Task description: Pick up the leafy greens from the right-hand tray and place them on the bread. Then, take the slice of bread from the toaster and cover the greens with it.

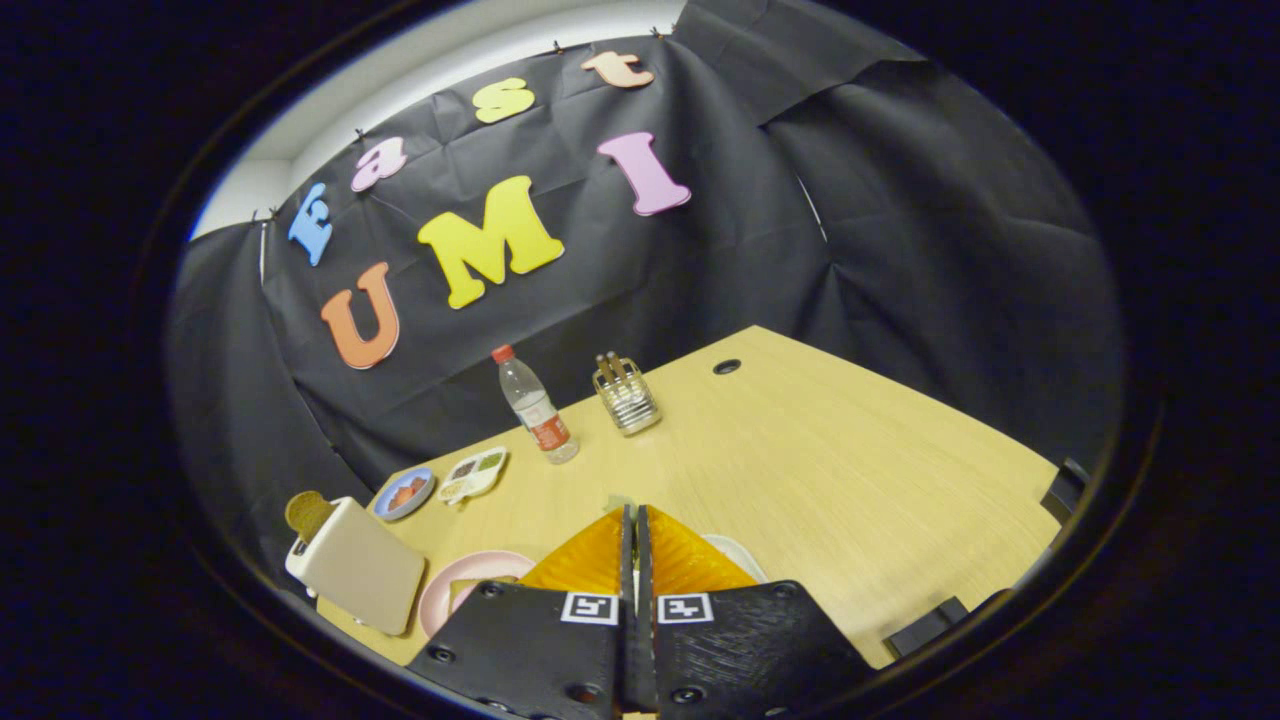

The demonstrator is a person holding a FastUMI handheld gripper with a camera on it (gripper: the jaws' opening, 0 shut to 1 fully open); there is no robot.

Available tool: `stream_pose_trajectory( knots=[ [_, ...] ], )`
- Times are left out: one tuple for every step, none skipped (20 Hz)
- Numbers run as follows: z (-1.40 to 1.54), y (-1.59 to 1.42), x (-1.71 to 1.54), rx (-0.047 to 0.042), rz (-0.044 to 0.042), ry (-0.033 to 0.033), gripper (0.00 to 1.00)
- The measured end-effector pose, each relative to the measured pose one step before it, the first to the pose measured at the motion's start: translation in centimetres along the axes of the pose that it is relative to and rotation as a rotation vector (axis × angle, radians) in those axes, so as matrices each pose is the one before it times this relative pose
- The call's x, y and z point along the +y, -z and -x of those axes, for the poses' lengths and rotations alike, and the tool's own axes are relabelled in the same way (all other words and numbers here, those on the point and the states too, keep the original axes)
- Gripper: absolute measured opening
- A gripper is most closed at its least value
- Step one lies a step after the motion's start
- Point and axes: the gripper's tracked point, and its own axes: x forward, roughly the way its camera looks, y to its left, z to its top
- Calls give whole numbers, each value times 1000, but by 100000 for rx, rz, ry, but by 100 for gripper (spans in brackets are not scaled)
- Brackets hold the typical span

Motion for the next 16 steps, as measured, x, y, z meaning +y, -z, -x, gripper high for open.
stream_pose_trajectory(
  knots=[
    [215,-254,505,-794,443,-747,0],
    [148,-229,466,-656,659,-592,0],
    [148,-102,458,-470,381,-534,0],
    [142,-144,565,-198,-199,-733,0],
    [204,-43,683,103,-548,-1199,0],
    [89,-74,811,62,-38,-1243,0],
    [101,-63,873,-246,994,-1088,0],
    [128,-103,942,-403,876,-1275,0],
    [272,5,1210,-322,636,-1616,0],
    [130,-32,1186,-54,182,-1700,0],
    [124,100,1414,83,-71,-2191,0],
    [-105,180,1390,514,308,-2104,0],
    [-287,303,1458,879,438,-1982,0],
    [-314,363,1515,889,501,-2132,0],
    [-340,456,1646,850,203,-2275,0],
    [-412,497,1571,853,428,-2301,0]
  ],
)
